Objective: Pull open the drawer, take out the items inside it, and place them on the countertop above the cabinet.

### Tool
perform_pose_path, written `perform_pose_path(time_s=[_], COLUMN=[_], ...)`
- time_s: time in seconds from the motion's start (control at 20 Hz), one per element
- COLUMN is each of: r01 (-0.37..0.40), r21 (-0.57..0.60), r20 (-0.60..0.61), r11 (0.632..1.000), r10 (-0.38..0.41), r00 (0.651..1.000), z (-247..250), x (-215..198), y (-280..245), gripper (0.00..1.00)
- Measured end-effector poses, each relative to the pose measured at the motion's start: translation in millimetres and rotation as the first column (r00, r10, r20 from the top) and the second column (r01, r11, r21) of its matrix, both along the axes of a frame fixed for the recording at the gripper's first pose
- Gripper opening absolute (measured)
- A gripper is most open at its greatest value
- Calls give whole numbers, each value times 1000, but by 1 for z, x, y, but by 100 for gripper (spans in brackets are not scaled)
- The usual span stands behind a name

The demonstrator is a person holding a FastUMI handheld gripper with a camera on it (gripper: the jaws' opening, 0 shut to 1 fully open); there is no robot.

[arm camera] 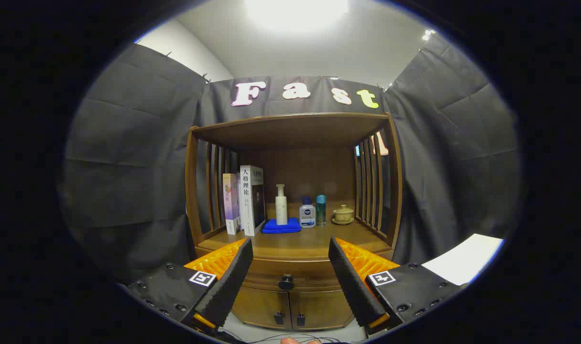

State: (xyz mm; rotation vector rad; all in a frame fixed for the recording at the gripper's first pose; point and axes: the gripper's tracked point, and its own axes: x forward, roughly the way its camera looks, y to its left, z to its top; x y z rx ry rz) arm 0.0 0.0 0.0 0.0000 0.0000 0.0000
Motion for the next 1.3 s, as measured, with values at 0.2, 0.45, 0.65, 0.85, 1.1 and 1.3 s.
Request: perform_pose_path(time_s=[0.2,0.45,0.65,0.85,1.1,1.3], r01=[18,6,9,17,29,38], r21=[-29,-29,-48,-47,-47,-49], r20=[5,0,-11,-11,-11,-25], r11=[999,1000,999,999,998,998], r10=[-18,-6,-9,-18,-30,-40], r00=[1000,1000,1000,1000,999,999], z=[-3,-7,-13,-13,-17,-27], x=[3,6,10,8,11,16], y=[0,6,5,4,-2,-8], gripper=[100,99,100,100,100,100])
